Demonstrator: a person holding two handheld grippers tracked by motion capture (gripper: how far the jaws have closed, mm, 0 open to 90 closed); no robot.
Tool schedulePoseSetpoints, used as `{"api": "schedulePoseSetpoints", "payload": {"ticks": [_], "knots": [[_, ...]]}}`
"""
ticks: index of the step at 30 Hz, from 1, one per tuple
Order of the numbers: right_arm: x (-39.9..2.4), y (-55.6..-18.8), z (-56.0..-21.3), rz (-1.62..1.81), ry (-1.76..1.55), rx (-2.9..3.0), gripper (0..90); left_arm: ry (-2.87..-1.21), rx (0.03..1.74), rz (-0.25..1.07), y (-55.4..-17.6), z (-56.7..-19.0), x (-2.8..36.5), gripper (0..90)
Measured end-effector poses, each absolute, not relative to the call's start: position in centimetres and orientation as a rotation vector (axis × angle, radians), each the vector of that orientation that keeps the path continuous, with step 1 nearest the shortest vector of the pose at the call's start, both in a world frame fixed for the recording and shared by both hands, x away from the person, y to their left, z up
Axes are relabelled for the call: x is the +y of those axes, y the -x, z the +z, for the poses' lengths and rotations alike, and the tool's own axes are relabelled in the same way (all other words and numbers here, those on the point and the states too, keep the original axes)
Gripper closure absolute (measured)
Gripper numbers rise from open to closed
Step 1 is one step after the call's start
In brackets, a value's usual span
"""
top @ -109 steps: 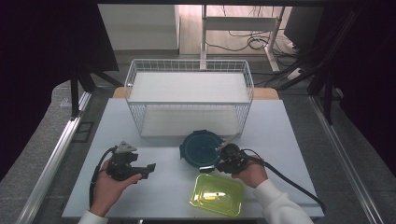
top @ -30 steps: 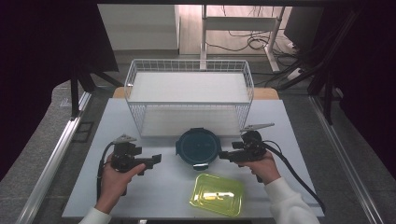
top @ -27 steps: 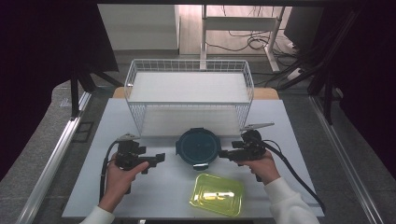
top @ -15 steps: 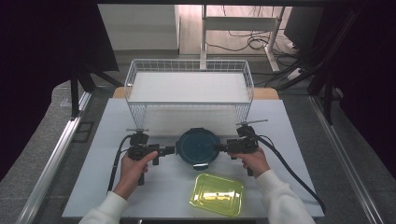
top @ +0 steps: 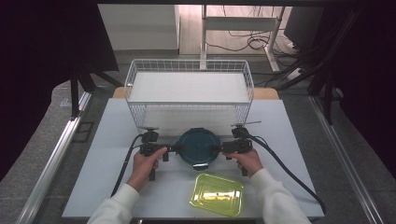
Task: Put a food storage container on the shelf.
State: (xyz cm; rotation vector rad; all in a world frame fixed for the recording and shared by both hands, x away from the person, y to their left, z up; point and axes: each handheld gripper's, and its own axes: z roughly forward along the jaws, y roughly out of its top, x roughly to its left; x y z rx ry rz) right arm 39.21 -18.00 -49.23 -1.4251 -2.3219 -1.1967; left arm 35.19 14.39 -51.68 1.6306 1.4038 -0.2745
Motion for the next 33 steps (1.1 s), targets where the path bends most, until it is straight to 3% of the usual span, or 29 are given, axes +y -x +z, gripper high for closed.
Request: {"api": "schedulePoseSetpoints", "payload": {"ticks": [16,33], "knots": [[-17.5,-39.5,-50.1,-1.180,1.427,-2.200,20.6,-1.588,1.367,-0.428,-35.5,-52.6,13.3,30.9],[-17.8,-39.5,-49.6,-1.154,1.519,-2.087,31.6,-1.567,1.400,-0.433,-35.3,-52.2,13.3,34.3]]}}
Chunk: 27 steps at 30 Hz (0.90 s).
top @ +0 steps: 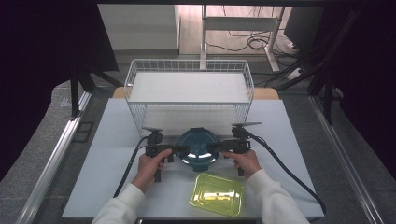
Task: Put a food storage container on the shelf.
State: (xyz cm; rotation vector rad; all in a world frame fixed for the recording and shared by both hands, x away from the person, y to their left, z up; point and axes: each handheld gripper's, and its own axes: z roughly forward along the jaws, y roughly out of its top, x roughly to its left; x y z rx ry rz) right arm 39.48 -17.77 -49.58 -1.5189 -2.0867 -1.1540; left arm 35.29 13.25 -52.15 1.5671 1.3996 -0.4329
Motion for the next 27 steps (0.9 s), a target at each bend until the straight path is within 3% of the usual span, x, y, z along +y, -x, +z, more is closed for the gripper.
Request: {"api": "schedulePoseSetpoints", "payload": {"ticks": [11,27], "knots": [[-17.8,-38.9,-49.0,-1.204,1.553,-2.020,38.2,-1.568,1.394,-0.409,-35.1,-51.5,13.7,37.9],[-17.7,-38.4,-48.8,-1.233,1.518,-2.069,39.0,-1.560,1.390,-0.375,-35.0,-50.8,13.9,39.9]]}}
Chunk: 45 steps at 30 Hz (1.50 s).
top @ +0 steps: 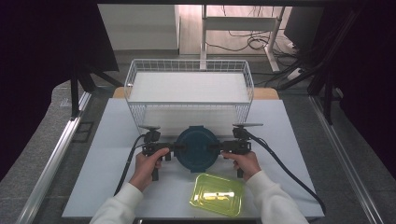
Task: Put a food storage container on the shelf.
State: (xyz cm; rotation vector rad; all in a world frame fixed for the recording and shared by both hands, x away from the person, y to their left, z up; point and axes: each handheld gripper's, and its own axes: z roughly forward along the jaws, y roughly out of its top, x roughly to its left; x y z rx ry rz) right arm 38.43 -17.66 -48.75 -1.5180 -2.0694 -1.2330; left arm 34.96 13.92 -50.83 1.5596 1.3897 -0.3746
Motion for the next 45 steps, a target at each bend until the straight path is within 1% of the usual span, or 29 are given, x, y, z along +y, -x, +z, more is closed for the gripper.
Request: {"api": "schedulePoseSetpoints", "payload": {"ticks": [5,10,34,45], "knots": [[-17.5,-38.3,-48.3,-1.263,1.505,-2.068,39.0,-1.556,1.363,-0.355,-34.9,-50.2,14.3,41.0],[-17.6,-38.2,-47.9,-1.293,1.488,-2.060,39.0,-1.576,1.340,-0.305,-34.7,-49.1,14.2,41.1],[-17.3,-36.6,-44.3,-1.401,1.440,-2.152,39.0,-1.577,1.262,-0.252,-33.5,-46.1,14.5,41.1],[-17.2,-36.0,-43.3,-1.438,1.423,-2.161,39.0,-1.574,1.245,-0.230,-33.1,-45.0,14.7,41.5]]}}
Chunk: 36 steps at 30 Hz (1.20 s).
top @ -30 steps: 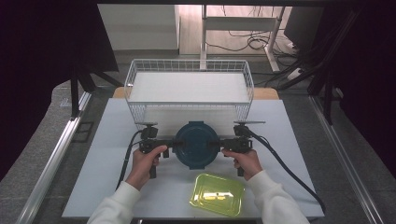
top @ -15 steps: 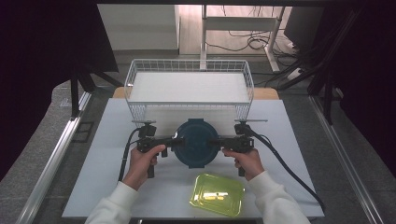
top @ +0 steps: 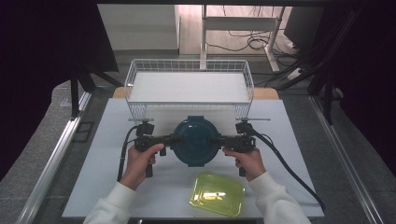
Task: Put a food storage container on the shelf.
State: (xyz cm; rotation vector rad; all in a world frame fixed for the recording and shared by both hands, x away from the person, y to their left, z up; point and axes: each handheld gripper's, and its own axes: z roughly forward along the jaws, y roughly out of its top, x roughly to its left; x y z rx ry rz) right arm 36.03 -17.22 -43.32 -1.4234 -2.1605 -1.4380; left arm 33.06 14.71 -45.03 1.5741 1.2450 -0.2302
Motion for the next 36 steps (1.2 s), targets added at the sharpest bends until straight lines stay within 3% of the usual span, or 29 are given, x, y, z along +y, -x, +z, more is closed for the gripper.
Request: {"api": "schedulePoseSetpoints", "payload": {"ticks": [36], "knots": [[-17.1,-33.8,-40.7,-1.487,1.381,-2.201,39.1,-1.583,1.209,-0.201,-31.0,-42.3,14.9,41.8]]}}
